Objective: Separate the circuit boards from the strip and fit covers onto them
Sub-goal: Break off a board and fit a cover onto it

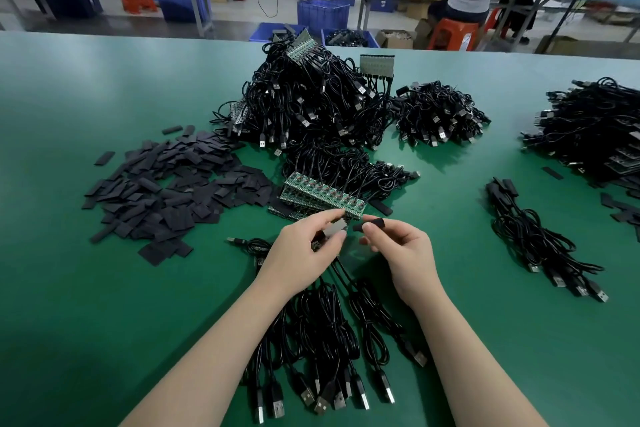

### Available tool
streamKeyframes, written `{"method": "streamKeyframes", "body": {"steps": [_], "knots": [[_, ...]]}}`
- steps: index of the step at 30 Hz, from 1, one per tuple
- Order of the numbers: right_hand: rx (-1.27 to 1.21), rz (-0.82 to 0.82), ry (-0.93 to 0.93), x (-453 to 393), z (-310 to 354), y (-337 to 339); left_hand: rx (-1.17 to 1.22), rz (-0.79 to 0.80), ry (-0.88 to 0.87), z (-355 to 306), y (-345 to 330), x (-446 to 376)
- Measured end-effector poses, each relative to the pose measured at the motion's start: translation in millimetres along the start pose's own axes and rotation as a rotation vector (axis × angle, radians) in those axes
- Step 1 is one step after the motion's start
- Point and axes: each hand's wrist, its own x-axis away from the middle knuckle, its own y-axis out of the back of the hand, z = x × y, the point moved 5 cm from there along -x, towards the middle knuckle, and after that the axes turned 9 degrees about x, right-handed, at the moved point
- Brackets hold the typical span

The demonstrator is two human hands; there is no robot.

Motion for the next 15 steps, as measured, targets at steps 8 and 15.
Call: {"method": "streamKeyframes", "body": {"steps": [8, 15], "knots": [[-0.072, -0.033, -0.043, -7, -10, 3, -0.414, -0.157, -0.372, -28, 7, 9], [-0.076, -0.006, -0.032, -5, -7, 0, -0.399, -0.154, -0.316, -29, 9, 10]]}}
